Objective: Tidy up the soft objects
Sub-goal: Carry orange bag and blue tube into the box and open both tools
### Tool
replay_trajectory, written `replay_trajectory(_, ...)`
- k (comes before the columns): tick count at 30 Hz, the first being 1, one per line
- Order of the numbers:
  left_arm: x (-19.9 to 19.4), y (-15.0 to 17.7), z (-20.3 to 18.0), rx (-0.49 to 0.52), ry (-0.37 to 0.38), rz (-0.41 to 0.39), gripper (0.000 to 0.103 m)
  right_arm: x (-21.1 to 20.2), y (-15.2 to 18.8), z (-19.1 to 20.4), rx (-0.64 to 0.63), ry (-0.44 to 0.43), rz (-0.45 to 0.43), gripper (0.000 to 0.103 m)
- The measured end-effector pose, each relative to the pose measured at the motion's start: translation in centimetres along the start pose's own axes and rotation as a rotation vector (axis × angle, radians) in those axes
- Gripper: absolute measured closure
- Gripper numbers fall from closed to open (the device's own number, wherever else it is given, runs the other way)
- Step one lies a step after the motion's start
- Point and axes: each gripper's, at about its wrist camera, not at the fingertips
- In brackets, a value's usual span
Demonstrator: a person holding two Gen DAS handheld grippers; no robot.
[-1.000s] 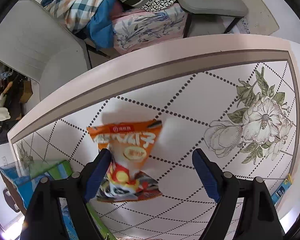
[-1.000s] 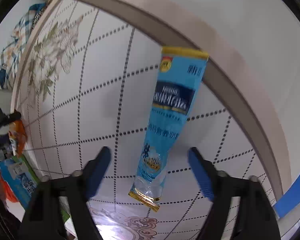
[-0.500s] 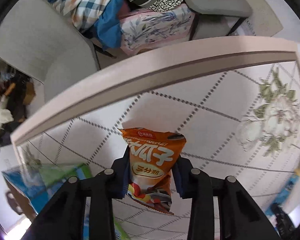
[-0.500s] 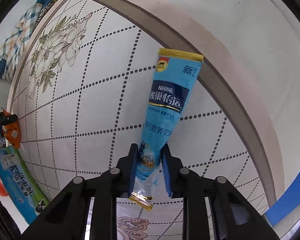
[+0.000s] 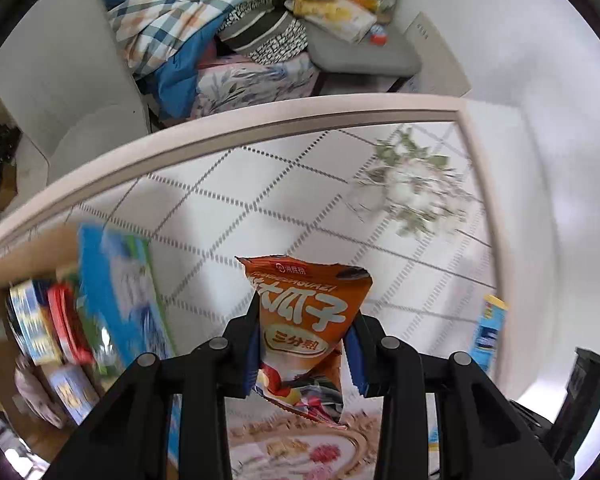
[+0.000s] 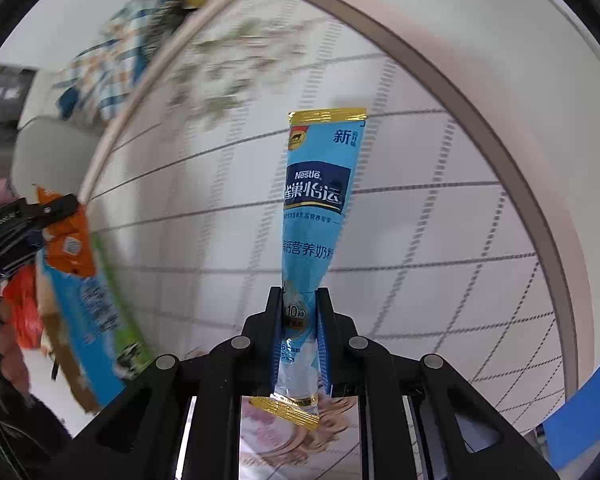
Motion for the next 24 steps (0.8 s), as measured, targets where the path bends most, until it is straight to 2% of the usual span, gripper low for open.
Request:
replay_trajectory(6, -5.5, 5.8, 4.0, -0.059, 0.092, -0.066, 0.071, -2.2, 2.6, 7.0, -0.127, -0.067, -0.009, 0.087)
replay_trajectory(11, -9.4, 9.1, 10.8, -0.138, 0.114, -0.113, 0.071, -3.2, 5.7, 14.9, -0.237, -0.116, -0.009, 0.087)
replay_trajectory(18, -13.2, 11.8, 21.5, -0.234, 0.019, -0.180, 0.071, -2.1, 9.5, 25.2, -0.368, -0.130, -0.010, 0.087)
replay_trajectory(24, -12.4, 13.1, 29.4, -0.325, -0.057, -0.165, 0.071, 1.5, 11.0, 31.6, -0.385, -0.095, -0.009, 0.087)
Point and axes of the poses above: each gripper's, at about its wrist camera, not at the fingertips, and x roughly the way its jaws point, z to its left, y to its underside, and after that the axes turned 5 degrees about -x, right-handed
